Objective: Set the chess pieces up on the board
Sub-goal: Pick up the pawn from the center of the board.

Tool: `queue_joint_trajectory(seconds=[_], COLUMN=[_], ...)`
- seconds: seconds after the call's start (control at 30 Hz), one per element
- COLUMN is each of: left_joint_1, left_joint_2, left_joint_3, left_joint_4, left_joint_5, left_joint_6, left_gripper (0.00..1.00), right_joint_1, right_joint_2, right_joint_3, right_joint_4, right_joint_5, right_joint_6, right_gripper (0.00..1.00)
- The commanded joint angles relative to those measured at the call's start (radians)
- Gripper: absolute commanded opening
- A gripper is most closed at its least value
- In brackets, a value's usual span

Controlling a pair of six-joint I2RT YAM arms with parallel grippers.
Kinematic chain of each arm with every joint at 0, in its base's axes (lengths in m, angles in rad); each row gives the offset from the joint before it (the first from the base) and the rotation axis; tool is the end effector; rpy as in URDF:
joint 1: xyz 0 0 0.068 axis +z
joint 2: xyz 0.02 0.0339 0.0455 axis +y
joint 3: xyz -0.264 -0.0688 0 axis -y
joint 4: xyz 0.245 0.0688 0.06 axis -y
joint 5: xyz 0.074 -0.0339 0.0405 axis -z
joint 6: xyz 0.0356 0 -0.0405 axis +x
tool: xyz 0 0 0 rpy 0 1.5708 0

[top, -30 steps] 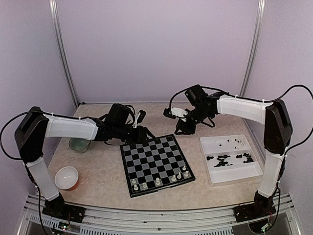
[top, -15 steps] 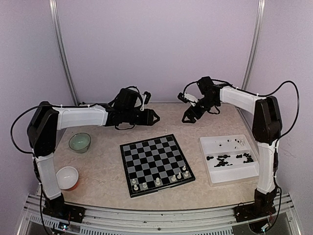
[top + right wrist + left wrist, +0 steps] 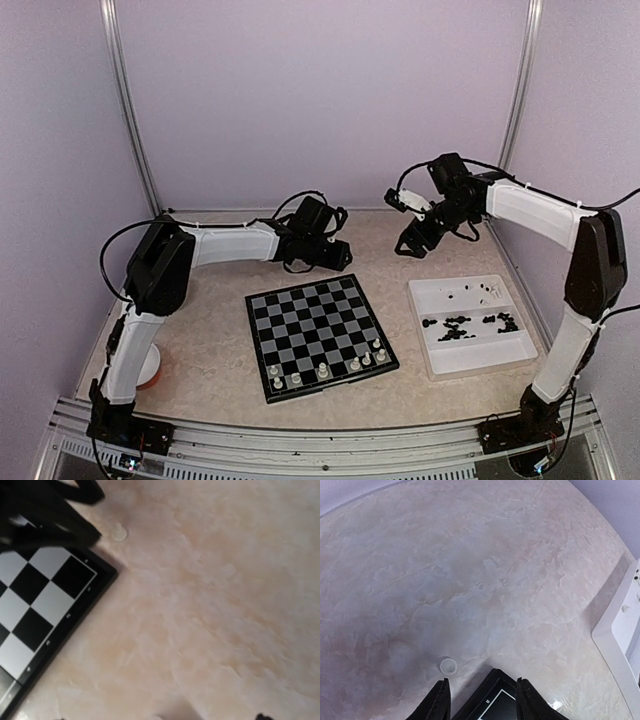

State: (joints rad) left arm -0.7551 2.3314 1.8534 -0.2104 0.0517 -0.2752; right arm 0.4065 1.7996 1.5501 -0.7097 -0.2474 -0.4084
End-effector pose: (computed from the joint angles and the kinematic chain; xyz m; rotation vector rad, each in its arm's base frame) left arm 0.3859 -0.3658 0.1757 0.5814 2.2568 -0.5946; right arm 0.3588 0.1640 0.2794 -1.0866 2.2686 0.3117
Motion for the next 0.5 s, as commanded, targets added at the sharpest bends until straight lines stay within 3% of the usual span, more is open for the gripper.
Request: queue_joint_trajectory(seconds=[0.0,0.2,0.47], left_joint_1=[-0.020,-0.014,-0.005], left_joint_2=[0.057,0.121,0.190], left_joint_3=[0.075,0.140,0.207], left_joint_4=[-0.058,-0.087,-0.104], left_joint_5=[-0.129,-0.137,-0.106], left_joint_6=[0.035,0.018,0.012], left_gripper=[0.44,0.39,0.25], right_joint_1=[0.002,0.002,0.001], right_joint_2=[-0.070,-0.097,-0.085], right_joint_3=[-0.073,-0.139,-0.156], right_joint_4=[0.048,0.081,0.093], right_joint_5=[0.058,0.075,0.066], right_joint_6=[-0.018,-0.021,-0.018], right_gripper=[0.81,0.81,0.81])
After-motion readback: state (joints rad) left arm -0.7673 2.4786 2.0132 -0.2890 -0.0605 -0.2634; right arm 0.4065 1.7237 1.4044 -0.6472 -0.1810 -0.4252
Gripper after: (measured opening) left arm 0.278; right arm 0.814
